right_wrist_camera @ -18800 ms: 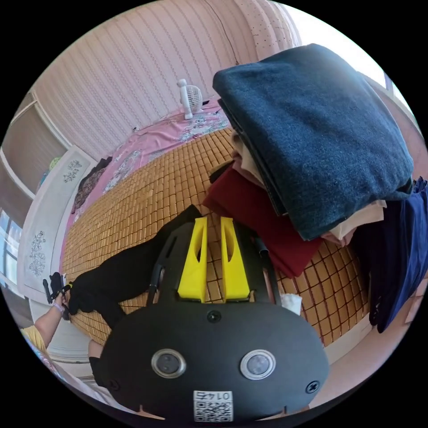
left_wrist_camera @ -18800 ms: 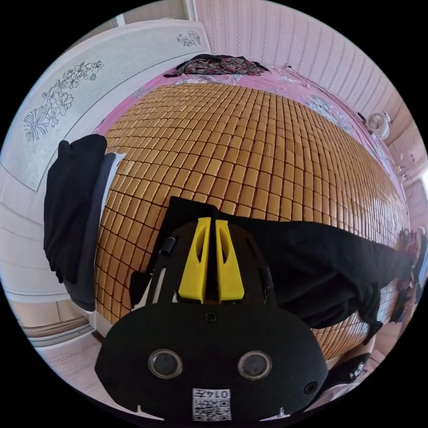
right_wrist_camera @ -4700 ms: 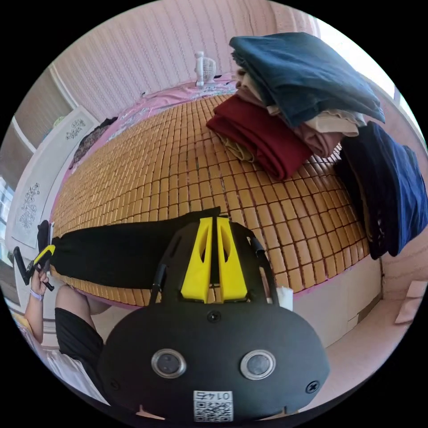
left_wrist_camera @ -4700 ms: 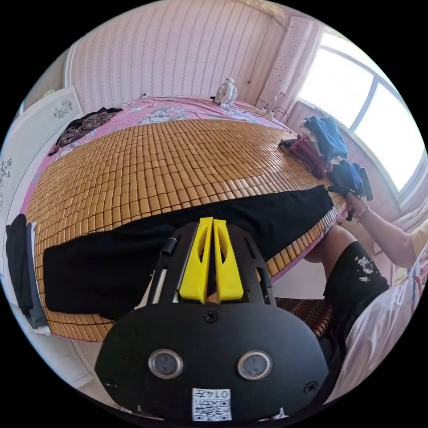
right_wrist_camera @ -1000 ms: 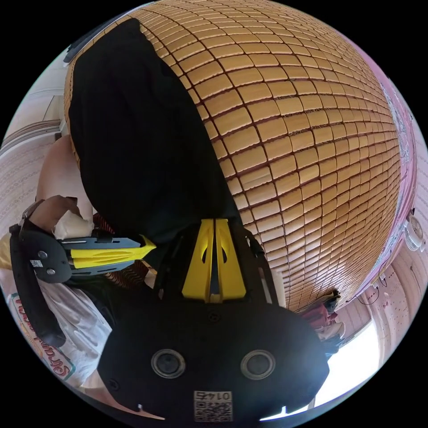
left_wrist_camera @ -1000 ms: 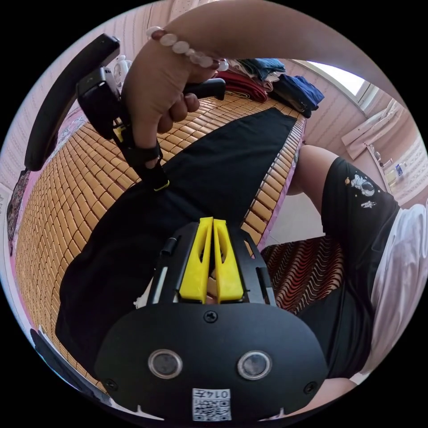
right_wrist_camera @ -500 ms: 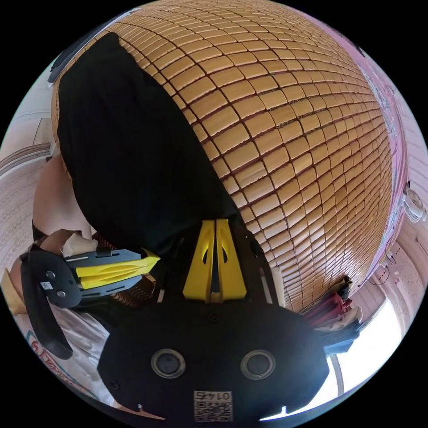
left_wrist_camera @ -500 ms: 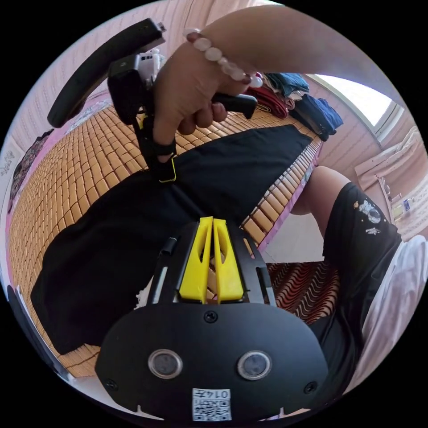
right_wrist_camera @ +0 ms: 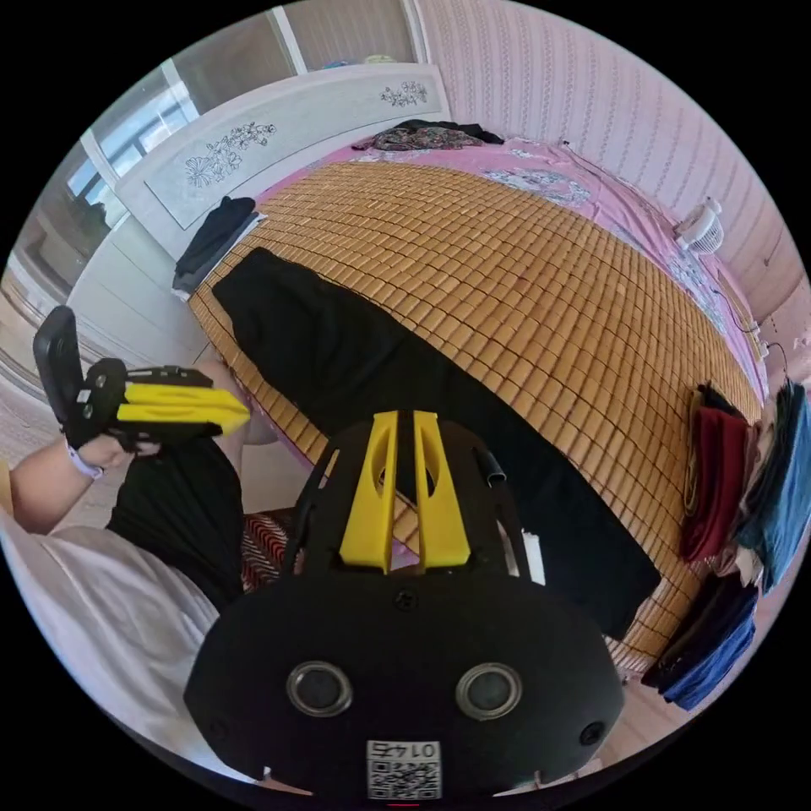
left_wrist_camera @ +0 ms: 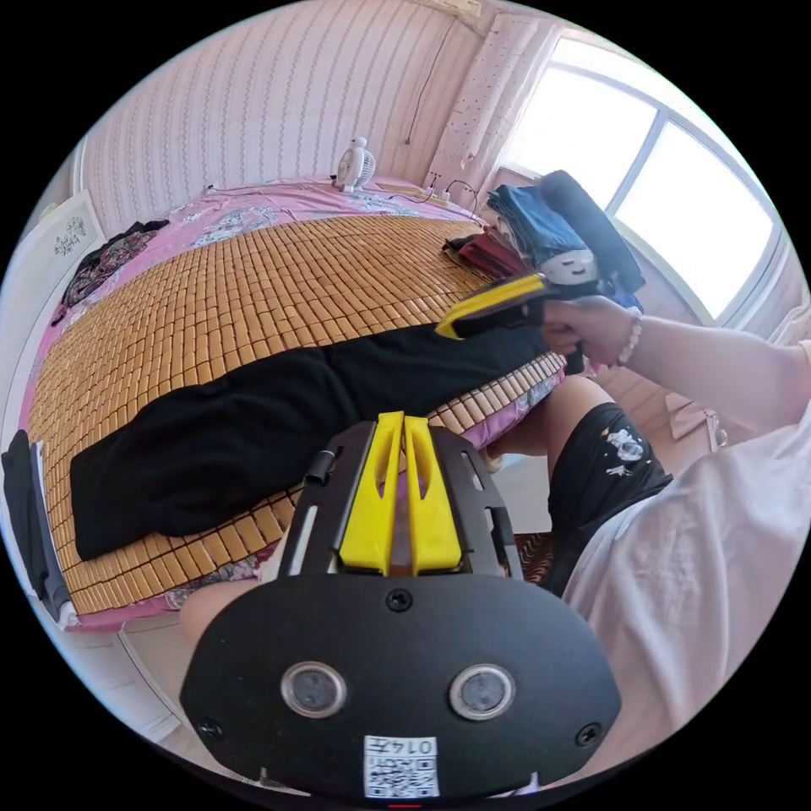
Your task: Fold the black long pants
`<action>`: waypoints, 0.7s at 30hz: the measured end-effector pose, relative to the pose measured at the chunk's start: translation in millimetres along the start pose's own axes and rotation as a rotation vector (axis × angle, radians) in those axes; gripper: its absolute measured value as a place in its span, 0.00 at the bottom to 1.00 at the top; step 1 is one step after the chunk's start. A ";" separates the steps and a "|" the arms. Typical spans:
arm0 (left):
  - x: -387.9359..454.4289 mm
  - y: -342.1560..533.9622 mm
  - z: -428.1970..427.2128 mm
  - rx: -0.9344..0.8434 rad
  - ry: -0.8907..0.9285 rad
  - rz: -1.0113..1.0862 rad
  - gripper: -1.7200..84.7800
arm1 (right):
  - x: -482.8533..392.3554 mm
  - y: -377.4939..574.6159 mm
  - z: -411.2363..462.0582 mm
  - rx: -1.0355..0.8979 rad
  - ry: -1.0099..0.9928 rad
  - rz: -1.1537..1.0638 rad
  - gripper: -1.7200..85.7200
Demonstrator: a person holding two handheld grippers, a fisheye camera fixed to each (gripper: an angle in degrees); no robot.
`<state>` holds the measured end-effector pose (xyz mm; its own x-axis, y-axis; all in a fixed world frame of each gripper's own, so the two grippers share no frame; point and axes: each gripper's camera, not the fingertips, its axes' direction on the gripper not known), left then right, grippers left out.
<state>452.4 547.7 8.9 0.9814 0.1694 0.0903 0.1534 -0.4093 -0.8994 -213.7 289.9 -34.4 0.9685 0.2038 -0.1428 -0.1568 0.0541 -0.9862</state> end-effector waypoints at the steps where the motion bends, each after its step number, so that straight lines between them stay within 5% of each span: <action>1: 3.4 1.8 1.2 -0.005 -0.021 -0.003 0.01 | 26.0 39.4 -10.8 0.016 0.024 0.064 0.07; 10: -13.7 4.4 22.8 -0.104 -0.070 -0.210 0.01 | 198.2 260.2 -63.8 0.123 0.224 0.600 0.18; 21: -48.6 -17.8 44.9 -0.184 -0.181 -0.385 0.01 | 267.7 328.0 -36.7 -0.029 0.198 0.693 0.18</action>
<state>396.8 587.0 1.4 0.8157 0.4874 0.3117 0.5365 -0.4354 -0.7229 1.3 326.4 -399.2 0.6653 0.0006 -0.7466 -0.7456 -0.0495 -0.6645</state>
